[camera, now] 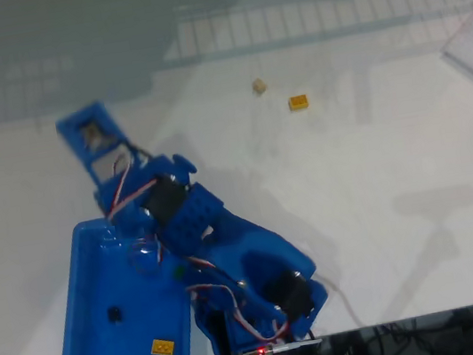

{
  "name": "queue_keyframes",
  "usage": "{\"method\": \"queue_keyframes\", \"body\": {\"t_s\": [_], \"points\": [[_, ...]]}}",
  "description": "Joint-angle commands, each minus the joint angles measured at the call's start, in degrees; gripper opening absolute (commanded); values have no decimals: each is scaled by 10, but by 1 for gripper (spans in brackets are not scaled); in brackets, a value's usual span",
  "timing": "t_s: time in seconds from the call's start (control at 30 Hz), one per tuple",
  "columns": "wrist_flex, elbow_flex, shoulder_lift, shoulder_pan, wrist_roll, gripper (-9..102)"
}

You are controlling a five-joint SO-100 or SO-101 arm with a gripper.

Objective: Pick up all the lego then put into the bin

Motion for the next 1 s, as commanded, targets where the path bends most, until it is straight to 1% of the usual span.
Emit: {"method": "queue_keyframes", "body": {"t_s": [0.0, 0.13, 0.23, 0.37, 0.6, 0.7, 0.77, 0.83, 0.97], "points": [[49, -19, 28, -111, 12, 1], [97, -18, 41, -200, 24, 2], [129, -18, 32, -230, 9, 5], [145, -18, 15, -229, -8, 17], [142, -22, 4, -183, -29, 24], [124, -33, -11, -133, -37, 25], [89, -42, -32, -64, -46, 25], [30, -47, -57, 32, -55, 25], [-138, -40, -125, 240, -52, 26]]}}
